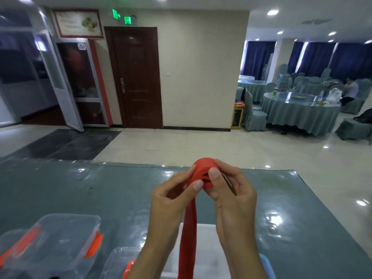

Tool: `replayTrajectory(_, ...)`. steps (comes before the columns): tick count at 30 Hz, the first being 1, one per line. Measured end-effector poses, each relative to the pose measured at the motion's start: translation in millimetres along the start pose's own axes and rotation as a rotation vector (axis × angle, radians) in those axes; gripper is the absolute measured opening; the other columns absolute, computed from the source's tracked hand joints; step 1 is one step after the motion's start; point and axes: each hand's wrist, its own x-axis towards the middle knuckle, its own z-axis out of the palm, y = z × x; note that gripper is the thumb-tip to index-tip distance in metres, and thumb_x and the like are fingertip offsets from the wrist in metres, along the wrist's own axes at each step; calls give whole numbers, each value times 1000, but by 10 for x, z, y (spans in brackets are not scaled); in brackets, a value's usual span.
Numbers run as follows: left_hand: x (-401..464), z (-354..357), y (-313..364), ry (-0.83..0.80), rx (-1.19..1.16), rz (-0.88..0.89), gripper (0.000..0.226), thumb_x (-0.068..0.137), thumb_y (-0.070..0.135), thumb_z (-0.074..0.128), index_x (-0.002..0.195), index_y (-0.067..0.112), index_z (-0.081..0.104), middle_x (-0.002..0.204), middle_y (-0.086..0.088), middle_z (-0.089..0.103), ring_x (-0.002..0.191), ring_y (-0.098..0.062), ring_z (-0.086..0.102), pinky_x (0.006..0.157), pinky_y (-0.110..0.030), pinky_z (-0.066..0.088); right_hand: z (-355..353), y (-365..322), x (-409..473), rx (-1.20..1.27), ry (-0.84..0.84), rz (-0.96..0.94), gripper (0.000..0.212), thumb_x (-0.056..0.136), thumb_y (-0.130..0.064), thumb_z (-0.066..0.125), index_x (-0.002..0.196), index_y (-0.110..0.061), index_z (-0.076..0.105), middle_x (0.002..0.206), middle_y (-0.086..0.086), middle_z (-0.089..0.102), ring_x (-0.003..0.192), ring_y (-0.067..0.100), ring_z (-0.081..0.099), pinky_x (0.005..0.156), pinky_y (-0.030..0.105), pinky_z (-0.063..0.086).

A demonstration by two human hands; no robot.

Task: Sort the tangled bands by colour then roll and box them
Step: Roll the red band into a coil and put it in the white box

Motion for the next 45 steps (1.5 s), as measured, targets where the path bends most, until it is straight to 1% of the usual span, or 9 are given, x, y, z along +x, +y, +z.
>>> replayTrajectory(6, -216, -7, 67, 49, 84, 28, 39, 84, 37, 81, 122, 29, 76, 115, -2, 81, 110, -16, 76, 90, -17, 57, -185, 78, -118, -44, -89, 28, 35, 65, -38, 94, 92, -24, 75, 106, 9, 79, 111, 27, 75, 95, 56, 60)
replayTrajectory(10, -300, -110, 98, 60, 166, 58, 30, 84, 36, 83, 108, 20, 76, 115, -4, 79, 104, -20, 77, 87, -24, 58, -299, 50, -261, -78, -179, 32, 45, 64, -35, 95, 98, -22, 68, 107, 8, 78, 106, 25, 76, 85, 29, 62)
replayTrajectory(16, -461, -363, 135, 95, 63, 70, 34, 75, 40, 90, 103, 25, 81, 105, -7, 80, 103, -22, 76, 88, -31, 60, -79, 33, -498, -37, -176, -58, 53, 64, -48, 96, 112, -38, 78, 113, 1, 80, 108, 20, 77, 85, 22, 60)
replayTrajectory(23, -503, -811, 188, 4, 80, 21, 49, 69, 34, 93, 114, 31, 75, 103, -5, 80, 91, -14, 76, 82, -24, 61, 95, 267, -853, -31, -121, 89, 43, 62, -50, 99, 90, -27, 75, 115, 11, 77, 113, 33, 75, 92, 54, 61)
replayTrajectory(28, -580, -793, -29, 108, 16, 8, 23, 73, 31, 90, 93, 24, 82, 99, -6, 82, 93, -16, 79, 80, -21, 59, 109, 246, -892, -158, -88, 36, 30, 74, -35, 90, 100, -31, 75, 108, 4, 77, 101, 29, 79, 80, 37, 65)
replayTrajectory(33, -645, -732, -102, 114, -51, -7, 29, 85, 34, 84, 112, 26, 83, 124, -4, 78, 120, -18, 73, 96, -20, 55, 271, 370, -947, -15, -1, 61, 45, 71, -51, 93, 106, -27, 80, 116, 6, 79, 111, 29, 76, 90, 40, 63)
replayTrajectory(36, -662, -737, -101, 151, -61, -67, 37, 77, 47, 88, 109, 30, 84, 118, -5, 80, 116, -21, 74, 94, -23, 56, 195, 421, -921, 3, -48, 101, 43, 68, -50, 95, 103, -28, 80, 115, 7, 79, 114, 26, 75, 92, 35, 62)
replayTrajectory(40, -636, -672, -45, 96, -29, -77, 28, 75, 33, 85, 103, 28, 86, 110, -6, 81, 106, -18, 77, 87, -23, 58, -42, 394, -855, -34, -151, 75, 30, 67, -24, 93, 90, -26, 73, 107, 4, 80, 105, 19, 77, 85, 24, 60)
replayTrajectory(45, -672, -554, -71, 87, 54, 8, 25, 78, 31, 87, 102, 24, 86, 108, -4, 82, 105, -19, 78, 88, -24, 60, -234, 277, -763, -106, -255, -16, 47, 74, -26, 92, 117, -33, 72, 117, 2, 77, 109, 22, 76, 86, 27, 61)
